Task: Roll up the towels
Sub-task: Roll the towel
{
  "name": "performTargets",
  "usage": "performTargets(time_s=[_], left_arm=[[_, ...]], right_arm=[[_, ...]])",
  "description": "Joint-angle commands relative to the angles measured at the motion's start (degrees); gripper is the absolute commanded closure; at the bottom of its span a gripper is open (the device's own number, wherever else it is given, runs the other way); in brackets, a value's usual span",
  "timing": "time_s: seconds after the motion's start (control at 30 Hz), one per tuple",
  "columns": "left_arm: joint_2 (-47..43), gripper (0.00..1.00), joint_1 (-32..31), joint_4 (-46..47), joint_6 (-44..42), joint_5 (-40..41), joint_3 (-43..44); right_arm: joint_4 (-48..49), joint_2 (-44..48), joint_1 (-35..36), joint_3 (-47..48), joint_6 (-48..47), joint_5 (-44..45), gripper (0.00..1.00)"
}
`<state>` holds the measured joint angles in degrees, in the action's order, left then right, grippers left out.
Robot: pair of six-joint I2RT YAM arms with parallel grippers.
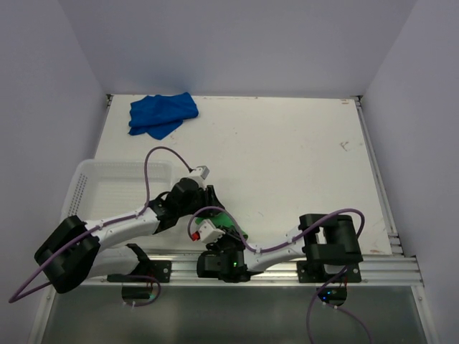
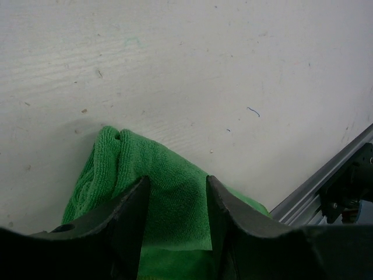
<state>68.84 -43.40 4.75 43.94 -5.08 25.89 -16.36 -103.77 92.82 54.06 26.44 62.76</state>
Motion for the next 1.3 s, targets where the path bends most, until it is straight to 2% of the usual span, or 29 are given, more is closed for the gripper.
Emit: performTargets(time_s=[0.0, 0.1, 0.3, 0.6, 0.7, 0.97, 1.27], left_arm=[[1.39, 0.52, -0.46, -1.15, -0.70, 3.85, -2.59], [2.00, 0.52, -0.46, -0.36, -0.61, 3.94, -3.65], [2.44, 0.52, -0.46, 0.52, 0.00, 3.76, -4.80], [2.53, 0.52, -0.46, 1.31, 0.53, 3.24, -5.85], [2.44, 0.52, -0.46, 1.22, 0.70, 3.41, -6.20], [1.39, 0.52, -0.46, 1.05, 1.32, 3.24, -7.52], [0.51, 0.52, -0.46, 0.61, 1.76, 4.29, -8.13]], right_arm=[[-1.04, 3.21, -0.18, 0.87, 4.23, -3.34, 0.64], [0.54, 6.90, -0.53, -0.88, 5.38, -5.18, 0.57], [5.63, 18.50, -2.46, -5.36, 4.94, -11.07, 0.49], [15.65, 31.42, -14.93, -16.35, 10.12, -35.06, 0.44], [19.25, 32.13, -18.63, -19.25, 12.84, -41.03, 0.42], [25.41, 32.40, -24.43, -25.06, 18.12, -47.64, 0.40], [29.89, 26.78, -24.70, -26.82, 16.98, -53.17, 0.44]])
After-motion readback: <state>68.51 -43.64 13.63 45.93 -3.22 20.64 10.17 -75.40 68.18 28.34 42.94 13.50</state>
